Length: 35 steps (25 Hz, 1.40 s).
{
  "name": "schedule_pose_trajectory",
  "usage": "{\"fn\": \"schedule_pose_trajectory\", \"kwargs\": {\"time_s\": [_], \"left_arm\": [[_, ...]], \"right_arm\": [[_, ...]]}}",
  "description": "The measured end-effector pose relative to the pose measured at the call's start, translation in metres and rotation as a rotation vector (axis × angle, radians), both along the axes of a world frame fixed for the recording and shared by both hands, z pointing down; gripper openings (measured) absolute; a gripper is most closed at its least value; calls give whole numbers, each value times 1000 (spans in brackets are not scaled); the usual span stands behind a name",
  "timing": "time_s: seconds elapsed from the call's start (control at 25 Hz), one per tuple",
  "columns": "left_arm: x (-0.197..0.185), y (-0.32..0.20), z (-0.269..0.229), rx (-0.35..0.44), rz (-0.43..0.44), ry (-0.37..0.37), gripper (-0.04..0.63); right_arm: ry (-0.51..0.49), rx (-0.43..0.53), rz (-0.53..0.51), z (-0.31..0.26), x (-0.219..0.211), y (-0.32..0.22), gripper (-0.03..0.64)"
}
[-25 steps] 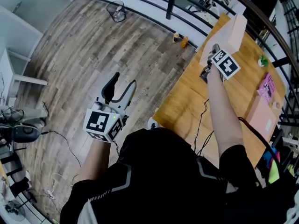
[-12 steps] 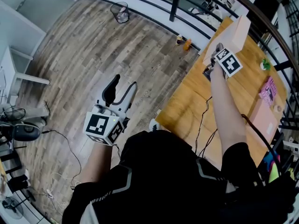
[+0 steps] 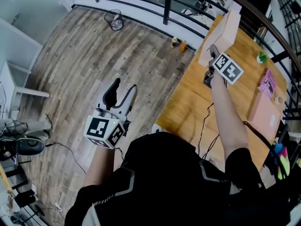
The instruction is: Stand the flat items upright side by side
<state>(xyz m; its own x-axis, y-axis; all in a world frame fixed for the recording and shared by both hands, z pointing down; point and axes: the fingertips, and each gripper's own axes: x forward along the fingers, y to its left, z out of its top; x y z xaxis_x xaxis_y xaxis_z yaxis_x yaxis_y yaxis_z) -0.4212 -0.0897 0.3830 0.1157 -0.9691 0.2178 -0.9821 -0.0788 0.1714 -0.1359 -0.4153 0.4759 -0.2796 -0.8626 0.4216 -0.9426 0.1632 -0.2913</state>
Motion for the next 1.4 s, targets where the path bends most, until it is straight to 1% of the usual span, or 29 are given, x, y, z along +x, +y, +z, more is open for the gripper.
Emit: {"fn": "schedule_pose_trajectory", "kwargs": {"time_s": [0.12, 0.24, 0.32, 0.44, 0.56, 0.64, 0.84, 1.08, 1.16, 1.24, 1.28, 1.4], "left_arm": [[13, -12, -4, 15, 53, -11, 261], [32, -30, -8, 34, 129, -15, 261], [45, -43, -12, 49, 173, -8, 261], [64, -61, -22, 73, 230, 22, 261], [89, -75, -29, 85, 318, 56, 261], [108, -86, -36, 100, 377, 56, 261], [160, -113, -48, 142, 492, 68, 259], [227, -125, -58, 174, 628, 72, 259], [246, -120, -65, 186, 642, 91, 255], [265, -118, -80, 219, 659, 121, 238], [276, -118, -87, 232, 678, 121, 238], [313, -115, -93, 229, 731, 69, 238]], "right_arm": [[2, 38, -35, -13, 11, 22, 383], [-9, 69, -64, -27, 31, 46, 383], [-32, 82, -55, -37, 51, 60, 383], [-44, 114, -41, -57, 85, 79, 383], [-44, 141, -33, -75, 118, 106, 382], [-48, 160, -23, -86, 140, 124, 376], [6, 205, -18, -116, 189, 163, 368], [85, 239, 31, -137, 246, 201, 365], [97, 235, 43, -140, 263, 215, 365], [104, 241, 37, -146, 279, 225, 356], [109, 248, 32, -149, 286, 228, 353], [113, 256, 22, -148, 311, 235, 351]]}}
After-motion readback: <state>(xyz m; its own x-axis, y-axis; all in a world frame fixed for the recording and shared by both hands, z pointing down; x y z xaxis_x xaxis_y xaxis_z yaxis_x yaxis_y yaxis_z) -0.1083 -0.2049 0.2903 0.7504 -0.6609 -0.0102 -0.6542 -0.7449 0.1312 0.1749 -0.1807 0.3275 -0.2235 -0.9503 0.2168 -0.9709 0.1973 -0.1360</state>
